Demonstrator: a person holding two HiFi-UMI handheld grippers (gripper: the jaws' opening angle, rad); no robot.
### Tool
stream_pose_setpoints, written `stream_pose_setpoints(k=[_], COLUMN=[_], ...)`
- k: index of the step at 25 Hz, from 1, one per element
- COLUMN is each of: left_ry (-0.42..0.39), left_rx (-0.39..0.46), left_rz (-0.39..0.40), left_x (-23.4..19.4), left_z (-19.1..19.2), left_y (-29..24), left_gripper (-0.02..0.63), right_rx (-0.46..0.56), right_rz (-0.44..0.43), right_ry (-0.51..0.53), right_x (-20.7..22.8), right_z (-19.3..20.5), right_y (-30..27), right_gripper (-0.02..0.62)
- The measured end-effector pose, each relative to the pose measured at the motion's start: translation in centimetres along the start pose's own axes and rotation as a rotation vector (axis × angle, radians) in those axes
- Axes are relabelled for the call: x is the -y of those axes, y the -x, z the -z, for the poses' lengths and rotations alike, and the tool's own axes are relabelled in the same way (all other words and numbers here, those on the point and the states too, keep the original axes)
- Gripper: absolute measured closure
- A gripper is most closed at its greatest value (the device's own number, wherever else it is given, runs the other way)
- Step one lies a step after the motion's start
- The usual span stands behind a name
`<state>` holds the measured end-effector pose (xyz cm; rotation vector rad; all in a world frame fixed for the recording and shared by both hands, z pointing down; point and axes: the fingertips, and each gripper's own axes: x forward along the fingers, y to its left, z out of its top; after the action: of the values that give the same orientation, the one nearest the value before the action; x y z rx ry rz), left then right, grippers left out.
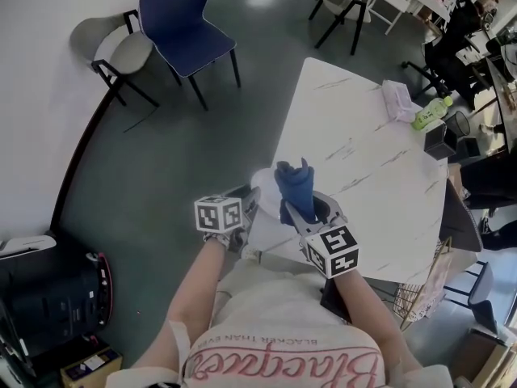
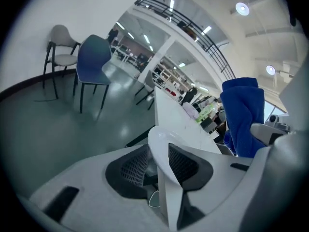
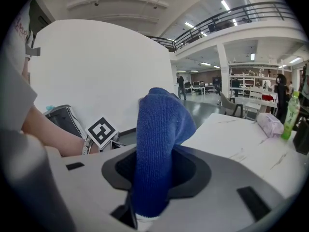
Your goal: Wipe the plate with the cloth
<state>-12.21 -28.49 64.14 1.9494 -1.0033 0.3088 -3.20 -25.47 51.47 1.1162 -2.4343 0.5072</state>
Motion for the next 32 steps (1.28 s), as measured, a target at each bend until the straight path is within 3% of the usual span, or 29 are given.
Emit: stream_pose_setpoints(k=[6,10,20,27,32], left_ry=[0.017,0.088,0.089,0.031,-0.089], left_rx=[-0.059,-0.045,0.02,0.074,0.064], left_rz=[0.026,0.074,0.068,0.115,0.112], left_x=[-0.6,-0.6,0.1,2.7,4.4], left_z=[0.7,0.4,-1.0,-2.9,-3.6], left_y=[-2.1,-2.7,-1.9,-0.5,0.1], left_gripper=[0.495,0.495,0.558,0.588,0.589], right_rx=[-0.01,-0.017,-0.005,0.026,0.058], right_rz=[0.019,0.028,0.044,0.054,0.06], right_ry=[-0.021,-0.019,-0.019,-0.018,-0.011], right_x=[1.3,1.9,2.7,2.9,2.6], right_z=[0.3,0.4,-0.1,-1.0,-1.9], right_y=[-0.1,0.0,0.2,0.6,0.8], right_gripper=[0.459,0.459,0.459,0.459,0.459])
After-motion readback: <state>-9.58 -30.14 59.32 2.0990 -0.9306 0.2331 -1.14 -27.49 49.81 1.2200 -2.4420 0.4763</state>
